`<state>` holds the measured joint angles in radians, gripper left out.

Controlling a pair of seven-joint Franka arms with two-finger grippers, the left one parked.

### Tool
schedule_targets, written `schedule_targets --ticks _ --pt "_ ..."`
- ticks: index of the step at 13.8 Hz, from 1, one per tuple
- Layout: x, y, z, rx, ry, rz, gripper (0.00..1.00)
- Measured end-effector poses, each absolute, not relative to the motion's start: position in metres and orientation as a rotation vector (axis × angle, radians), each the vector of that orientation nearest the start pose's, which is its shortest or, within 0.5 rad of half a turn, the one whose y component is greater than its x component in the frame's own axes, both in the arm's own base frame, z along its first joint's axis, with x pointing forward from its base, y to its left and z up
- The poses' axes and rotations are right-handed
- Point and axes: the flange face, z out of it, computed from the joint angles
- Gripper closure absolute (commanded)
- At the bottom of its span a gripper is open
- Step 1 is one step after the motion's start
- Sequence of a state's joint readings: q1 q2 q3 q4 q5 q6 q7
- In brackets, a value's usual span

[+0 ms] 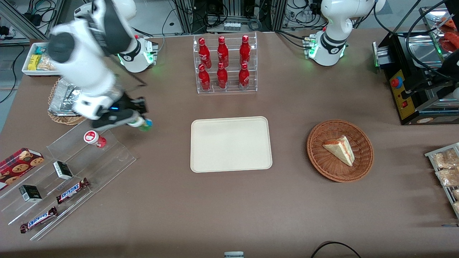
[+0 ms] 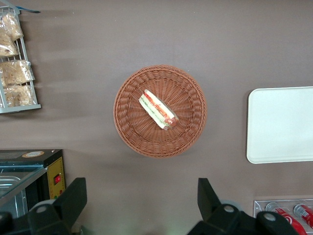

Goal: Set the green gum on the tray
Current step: 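Lift the gum bottle and carry it over the cream tray, then lower the gum bottle onto the tray and open the right gripper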

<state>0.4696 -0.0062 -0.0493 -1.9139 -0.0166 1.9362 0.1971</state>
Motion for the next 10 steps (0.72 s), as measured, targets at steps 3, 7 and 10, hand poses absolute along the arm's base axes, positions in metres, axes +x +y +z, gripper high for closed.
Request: schedule_targets --ticks 3,7,10 --pt "0.509 0.313 0.462 -3.173 -0.211 -0.035 1.00" --pt "0.510 0.384 0.414 -3.172 -0.025 -0.070 1.00" --pt "0.508 0.419 0.367 -3.162 0.039 -0.091 1.00"
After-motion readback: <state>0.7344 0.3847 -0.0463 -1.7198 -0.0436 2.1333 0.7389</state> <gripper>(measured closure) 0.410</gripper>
